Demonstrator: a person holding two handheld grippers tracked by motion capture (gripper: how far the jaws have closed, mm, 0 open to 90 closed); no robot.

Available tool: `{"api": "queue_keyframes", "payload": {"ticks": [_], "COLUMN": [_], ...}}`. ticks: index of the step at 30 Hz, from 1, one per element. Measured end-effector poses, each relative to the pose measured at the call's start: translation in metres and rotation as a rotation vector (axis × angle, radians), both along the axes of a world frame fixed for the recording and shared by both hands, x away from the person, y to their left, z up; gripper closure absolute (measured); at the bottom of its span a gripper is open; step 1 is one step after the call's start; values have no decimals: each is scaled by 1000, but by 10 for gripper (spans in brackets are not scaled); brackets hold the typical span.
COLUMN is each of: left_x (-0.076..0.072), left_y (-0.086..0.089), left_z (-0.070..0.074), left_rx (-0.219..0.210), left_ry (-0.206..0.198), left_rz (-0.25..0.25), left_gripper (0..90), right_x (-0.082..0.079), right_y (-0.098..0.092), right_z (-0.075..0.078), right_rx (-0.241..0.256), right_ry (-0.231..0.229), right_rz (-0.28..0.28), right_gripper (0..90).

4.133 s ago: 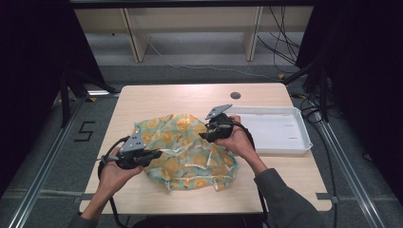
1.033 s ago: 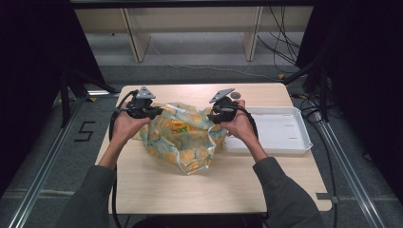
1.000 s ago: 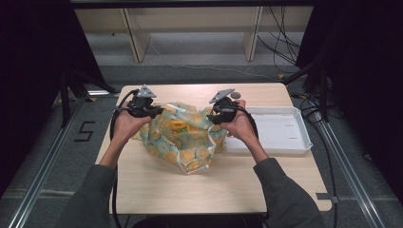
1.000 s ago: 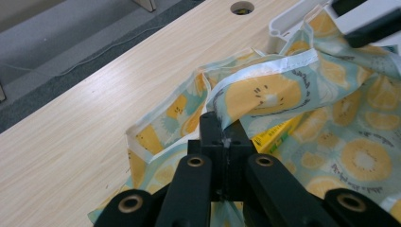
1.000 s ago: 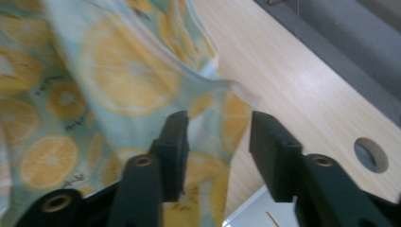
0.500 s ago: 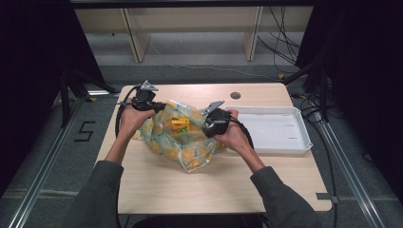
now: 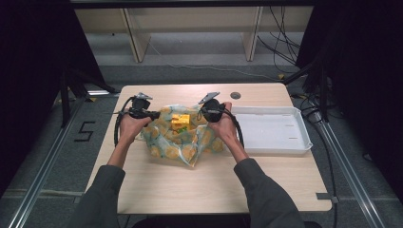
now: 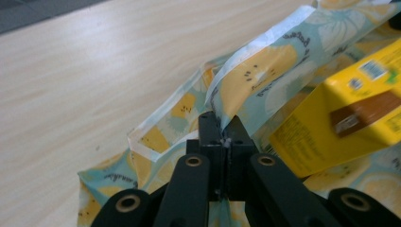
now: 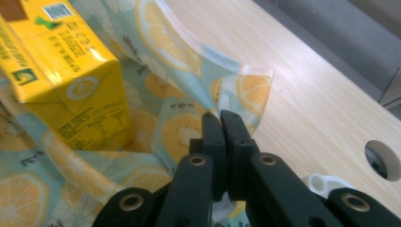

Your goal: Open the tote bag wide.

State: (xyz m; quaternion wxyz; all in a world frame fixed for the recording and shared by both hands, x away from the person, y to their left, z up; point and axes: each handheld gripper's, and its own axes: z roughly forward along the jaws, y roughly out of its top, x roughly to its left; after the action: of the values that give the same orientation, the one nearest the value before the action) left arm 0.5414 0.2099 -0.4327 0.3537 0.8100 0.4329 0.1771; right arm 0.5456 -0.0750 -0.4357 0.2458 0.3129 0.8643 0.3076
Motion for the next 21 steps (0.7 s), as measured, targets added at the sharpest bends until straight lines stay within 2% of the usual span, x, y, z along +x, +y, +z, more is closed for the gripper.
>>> {"api": "queue_keyframes", "payload": {"ticks": [1,2,4,9,11,12,13,14,16,17,19,20,21], "left_x": [0,1,1,0,-1,-1,-1,-2,-2,-3,-4,-5,-6], "left_y": [0,0,0,2,1,1,0,0,-1,1,2,2,3], "left_z": [-5,-14,-18,-35,-46,-46,-49,-52,-57,-57,-55,-54,-50], "left_rx": [-6,-5,-13,-9,-7,-7,-10,1,-12,-3,-7,-6,-7], "left_ry": [10,21,27,77,82,82,90,98,91,98,93,89,84], "left_rz": [9,16,26,28,34,34,36,34,40,30,28,30,32], "left_gripper": [883,880,878,872,867,864,864,862,848,809,788,770,761], "right_x": [0,2,3,2,2,2,1,1,-2,-7,-10,-12,-14], "right_y": [0,4,5,13,12,12,11,10,7,3,1,-2,-4], "right_z": [0,-5,-7,-17,-19,-19,-20,-20,-19,-17,-15,-12,-9], "right_rx": [0,-22,-31,-97,-91,-91,-92,-89,-84,-68,-57,-39,-17], "right_ry": [0,35,38,81,96,96,117,112,109,112,119,106,113], "right_rz": [0,-10,-7,-25,-31,-31,-29,-32,-47,-43,-44,-20,-21], "right_gripper": [892,878,862,684,616,616,587,560,516,481,459,432,418]}}
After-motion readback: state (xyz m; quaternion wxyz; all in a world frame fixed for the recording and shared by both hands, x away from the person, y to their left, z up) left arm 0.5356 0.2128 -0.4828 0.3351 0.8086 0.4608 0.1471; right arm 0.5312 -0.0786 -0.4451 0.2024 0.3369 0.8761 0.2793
